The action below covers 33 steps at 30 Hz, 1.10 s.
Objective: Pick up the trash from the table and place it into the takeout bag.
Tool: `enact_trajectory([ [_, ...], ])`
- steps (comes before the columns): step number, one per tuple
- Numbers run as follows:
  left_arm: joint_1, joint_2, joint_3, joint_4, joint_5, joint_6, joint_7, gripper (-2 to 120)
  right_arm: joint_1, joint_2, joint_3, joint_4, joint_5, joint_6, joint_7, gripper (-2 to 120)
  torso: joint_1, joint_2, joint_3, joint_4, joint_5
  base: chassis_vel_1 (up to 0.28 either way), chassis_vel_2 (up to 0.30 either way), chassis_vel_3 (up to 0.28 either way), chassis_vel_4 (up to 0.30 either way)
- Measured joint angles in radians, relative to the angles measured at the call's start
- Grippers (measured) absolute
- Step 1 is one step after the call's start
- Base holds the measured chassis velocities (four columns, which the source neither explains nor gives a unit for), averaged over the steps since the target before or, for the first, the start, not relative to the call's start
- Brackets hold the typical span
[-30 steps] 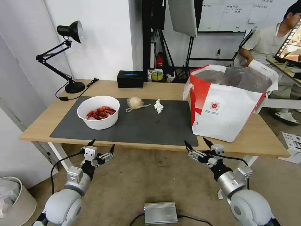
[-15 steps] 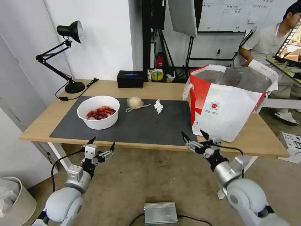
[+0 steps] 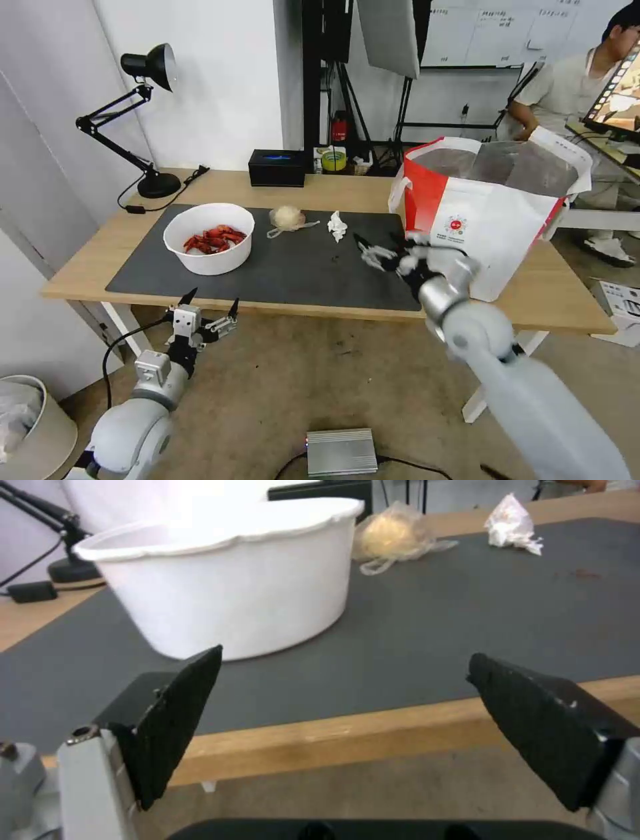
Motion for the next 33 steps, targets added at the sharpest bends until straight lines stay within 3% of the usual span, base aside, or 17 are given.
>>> enact_trajectory([
  [10, 0.046, -0.018, -0.042, -0.014, 0.005, -0.012, 0.001, 100, 0.334, 0.154, -0.187, -0.331, -0.096, -0.094, 0.159, 100, 0.0, 0.0, 0.0, 0.0001, -0.0001, 0.0, 0.0, 0.0, 0.0],
  [18, 0.062, -0.03, -0.052, -0.014, 0.016, -0.024, 0.002, 100, 0.423, 0.238, -0.222, -0.523, -0.152, -0.13, 0.16, 100, 0.0, 0.0, 0.0, 0.0001, 0.0001, 0.0, 0.0, 0.0, 0.0],
  [26, 0.073, -0.039, -0.054, -0.019, 0.031, -0.026, 0.013, 100, 0.526, 0.336, -0.247, -0.751, -0.204, -0.151, 0.094, 100, 0.0, 0.0, 0.0, 0.0001, 0.0, 0.0, 0.0, 0.0, 0.0],
  [33, 0.075, -0.035, -0.056, -0.016, 0.032, -0.028, 0.017, 100, 0.567, 0.389, -0.264, -0.869, -0.238, -0.146, 0.065, 100, 0.0, 0.0, 0.0, 0.0001, 0.0001, 0.0, 0.0, 0.0, 0.0],
])
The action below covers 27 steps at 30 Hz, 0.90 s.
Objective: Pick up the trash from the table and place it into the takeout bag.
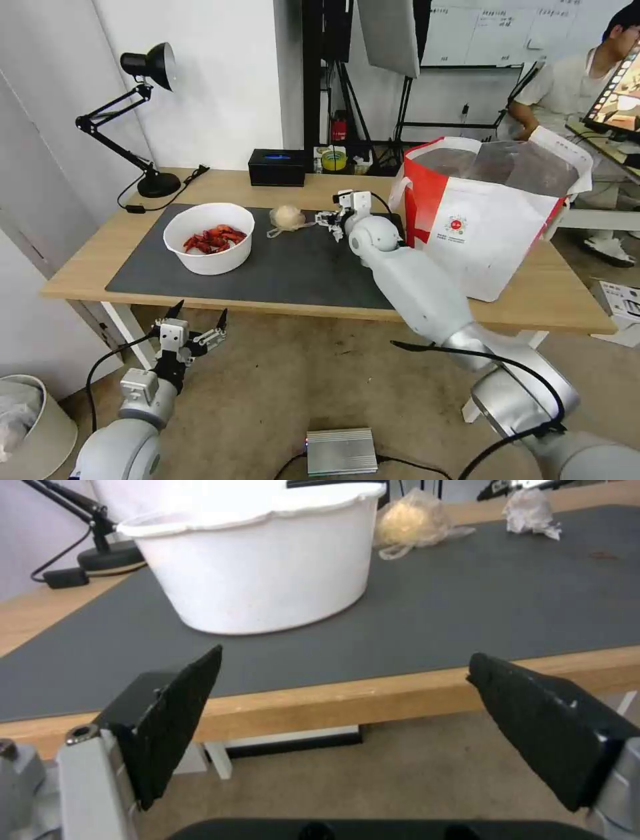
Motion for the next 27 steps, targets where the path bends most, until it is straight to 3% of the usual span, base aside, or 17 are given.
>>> enact_trajectory([
  [9, -0.009, 0.001, 0.004, 0.01, -0.003, -0.003, 0.0, 100, 0.005, 0.047, 0.012, -0.075, -0.041, 0.006, -0.005, 100, 0.0, 0.0, 0.0, -0.0001, 0.0001, 0.0, 0.0, 0.0, 0.0],
  [22, -0.008, -0.003, 0.008, 0.014, -0.003, -0.018, 0.0, 100, 0.002, 0.058, 0.027, -0.107, -0.063, 0.006, -0.018, 100, 0.0, 0.0, 0.0, -0.0001, 0.0001, 0.0, 0.0, 0.0, 0.0],
  [25, -0.003, -0.005, 0.008, 0.014, -0.002, -0.026, 0.0, 100, -0.002, 0.058, 0.027, -0.107, -0.064, 0.006, -0.018, 94, 0.0, 0.0, 0.0, -0.0001, 0.0001, 0.0, 0.0, 0.0, 0.0],
  [27, 0.003, -0.007, 0.006, 0.011, -0.005, -0.039, 0.001, 100, -0.012, 0.055, 0.029, -0.095, -0.064, 0.005, -0.017, 84, 0.0, 0.0, 0.0, 0.0, 0.0001, 0.0, 0.0, 0.0, 0.0],
])
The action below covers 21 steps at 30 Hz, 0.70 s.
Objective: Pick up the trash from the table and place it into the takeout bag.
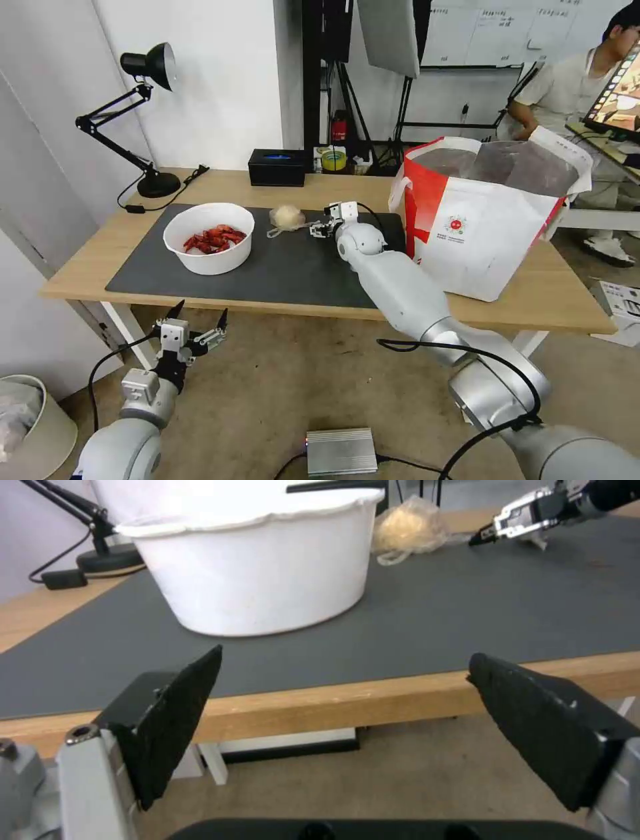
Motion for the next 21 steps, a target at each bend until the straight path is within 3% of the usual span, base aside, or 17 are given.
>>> enact_trajectory([
  [8, 0.007, -0.003, -0.004, -0.01, -0.001, -0.004, 0.001, 100, -0.02, -0.019, 0.001, 0.037, 0.005, -0.003, 0.015, 59, 0.0, 0.0, 0.0, 0.0, 0.0, 0.0, 0.0, 0.0, 0.0],
  [10, 0.012, -0.005, -0.004, -0.014, -0.001, -0.005, 0.002, 100, -0.028, -0.03, 0.001, 0.051, 0.009, -0.004, 0.023, 47, 0.0, 0.0, 0.0, 0.0001, 0.0001, 0.0, 0.0, 0.0, 0.0],
  [16, 0.017, -0.007, -0.005, -0.019, 0.001, -0.006, 0.002, 100, -0.035, -0.044, 0.003, 0.059, 0.026, -0.004, 0.026, 31, 0.0, 0.0, 0.0, 0.0, 0.0001, 0.0, 0.0, 0.0, 0.0],
  [19, 0.023, -0.008, -0.009, -0.023, 0.002, -0.008, 0.002, 100, -0.036, -0.047, 0.011, 0.061, 0.03, -0.006, 0.03, 15, 0.0, 0.0, 0.0, 0.0, 0.0, 0.0, 0.0, 0.0, 0.0],
  [21, 0.024, -0.009, -0.009, -0.024, 0.002, -0.009, 0.002, 100, -0.037, -0.048, 0.012, 0.065, 0.032, -0.008, 0.032, 13, 0.0, 0.0, 0.0, -0.0001, 0.0, 0.0, 0.0, 0.0, 0.0],
])
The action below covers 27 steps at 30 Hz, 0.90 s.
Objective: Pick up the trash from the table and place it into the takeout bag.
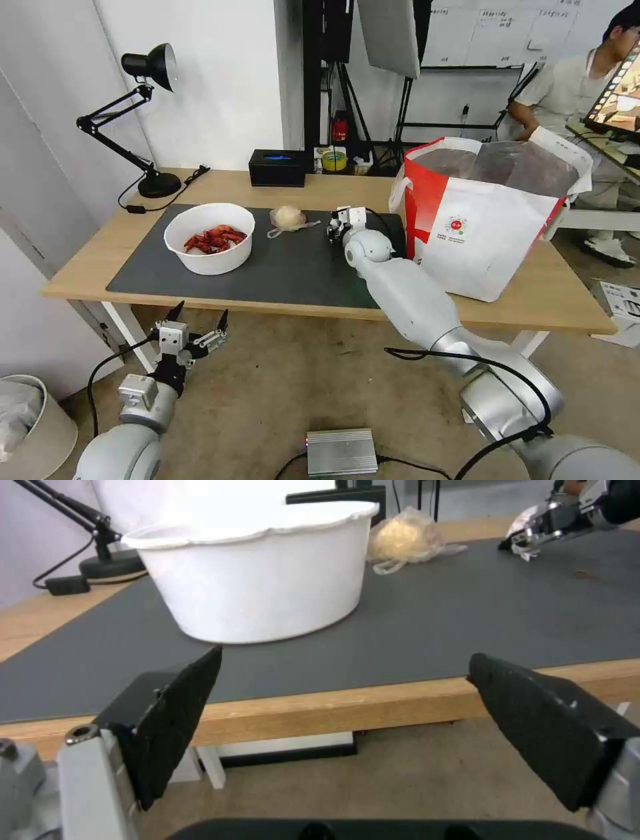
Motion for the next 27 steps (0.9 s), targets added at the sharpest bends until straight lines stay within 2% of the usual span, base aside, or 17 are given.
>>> enact_trajectory([
  [3, 0.007, -0.002, -0.003, -0.008, 0.001, -0.002, 0.0, 100, -0.009, -0.015, 0.001, 0.039, 0.027, -0.01, 0.014, 0, 0.0, 0.0, 0.0, 0.0, 0.0, 0.0, 0.0, 0.0, 0.0],
  [8, 0.012, -0.004, -0.004, -0.012, 0.005, -0.004, 0.0, 100, -0.042, -0.055, -0.003, 0.136, 0.063, -0.011, 0.035, 0, 0.0, 0.0, 0.0, 0.0001, 0.0, 0.0, 0.0, 0.0, 0.0],
  [10, 0.016, -0.005, -0.004, -0.017, 0.008, -0.006, -0.001, 100, -0.076, -0.103, -0.006, 0.246, 0.106, -0.016, 0.053, 0, 0.0, 0.0, 0.0, 0.0001, 0.0001, 0.0, 0.0, 0.0, 0.0],
  [11, 0.016, -0.005, -0.004, -0.017, 0.008, -0.006, -0.001, 100, -0.076, -0.103, -0.006, 0.246, 0.106, -0.016, 0.053, 0, 0.0, 0.0, 0.0, 0.0001, 0.0001, 0.0, 0.0, 0.0, 0.0],
  [14, 0.021, -0.005, -0.005, -0.025, 0.008, -0.006, -0.002, 100, -0.131, -0.18, -0.001, 0.45, 0.187, -0.046, 0.089, 0, 0.0, 0.0, 0.0, -0.0001, 0.0002, 0.0, 0.0, 0.0, 0.0],
  [15, 0.021, -0.005, -0.005, -0.025, 0.008, -0.006, -0.002, 100, -0.131, -0.18, -0.001, 0.45, 0.187, -0.046, 0.089, 0, 0.0, 0.0, 0.0, -0.0001, 0.0002, 0.0, 0.0, 0.0, 0.0],
  [18, 0.03, -0.005, -0.007, -0.034, 0.009, -0.006, -0.003, 100, -0.185, -0.256, 0.025, 0.644, 0.238, -0.06, 0.12, 0, 0.0, 0.0, 0.0, 0.0001, 0.0002, 0.0, 0.0, 0.0, 0.0],
  [19, 0.03, -0.005, -0.007, -0.034, 0.009, -0.006, -0.003, 100, -0.185, -0.256, 0.025, 0.644, 0.238, -0.06, 0.12, 0, 0.0, 0.0, 0.0, 0.0001, 0.0002, 0.0, 0.0, 0.0, 0.0],
  [22, 0.033, -0.005, -0.008, -0.038, 0.009, -0.006, -0.004, 100, -0.24, -0.326, 0.081, 0.815, 0.257, -0.062, 0.124, 0, 0.0, 0.0, 0.0, 0.0, 0.0001, 0.0, 0.0, 0.0, 0.0],
  [23, 0.033, -0.005, -0.008, -0.038, 0.009, -0.006, -0.004, 100, -0.24, -0.326, 0.081, 0.815, 0.257, -0.062, 0.124, 0, 0.0, 0.0, 0.0, 0.0, 0.0001, 0.0, 0.0, 0.0, 0.0],
  [26, 0.031, -0.01, -0.006, -0.038, 0.015, -0.007, -0.004, 100, -0.28, -0.414, 0.159, 0.978, 0.274, -0.062, 0.124, 0, 0.0, 0.0, 0.0, 0.0, 0.0002, 0.0, 0.0, 0.0, 0.0],
  [27, 0.031, -0.01, -0.006, -0.038, 0.015, -0.007, -0.004, 100, -0.28, -0.414, 0.159, 0.978, 0.274, -0.062, 0.124, 0, 0.0, 0.0, 0.0, 0.0, 0.0002, 0.0, 0.0, 0.0, 0.0],
])
